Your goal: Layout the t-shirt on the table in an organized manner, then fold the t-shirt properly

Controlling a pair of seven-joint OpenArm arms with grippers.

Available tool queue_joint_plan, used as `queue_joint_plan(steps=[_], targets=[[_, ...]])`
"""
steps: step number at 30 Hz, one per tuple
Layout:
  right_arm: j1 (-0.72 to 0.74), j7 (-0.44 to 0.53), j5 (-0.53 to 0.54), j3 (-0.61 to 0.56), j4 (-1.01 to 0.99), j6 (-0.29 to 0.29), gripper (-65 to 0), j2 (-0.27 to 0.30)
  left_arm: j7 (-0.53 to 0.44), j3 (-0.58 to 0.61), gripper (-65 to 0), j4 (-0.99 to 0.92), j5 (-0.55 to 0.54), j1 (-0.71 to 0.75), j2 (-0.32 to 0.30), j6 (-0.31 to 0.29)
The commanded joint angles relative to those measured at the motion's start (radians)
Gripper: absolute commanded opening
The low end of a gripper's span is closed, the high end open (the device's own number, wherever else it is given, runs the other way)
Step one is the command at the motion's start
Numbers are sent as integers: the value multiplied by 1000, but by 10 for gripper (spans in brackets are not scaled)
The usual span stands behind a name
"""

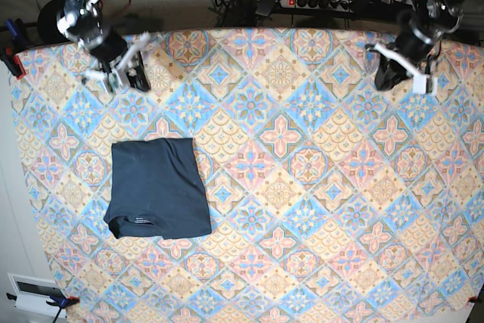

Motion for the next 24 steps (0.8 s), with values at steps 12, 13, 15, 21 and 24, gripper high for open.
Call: queue_joint_plan(steps=[12,13,15,21,24], targets=[[-334,45,286,155,28,-2,-650,16,-15,-197,-647,25,-19,322,-10,-4],[-352,45,293,159,26,-2,-650,16,-15,-197,-647,25,-18,346,-10,-4],[-395,45,293,159,20,-2,-650,17,-15,-193,-647,20,-13,381,-10,-4],[-485,31,293,132,11,-2,-650,16,-15,-190,-647,-138,-5,408,-11,-4],[-482,-15,259,119,-21,-2,-650,19,-15,-162,-647,-274,84,346,-11,-6]])
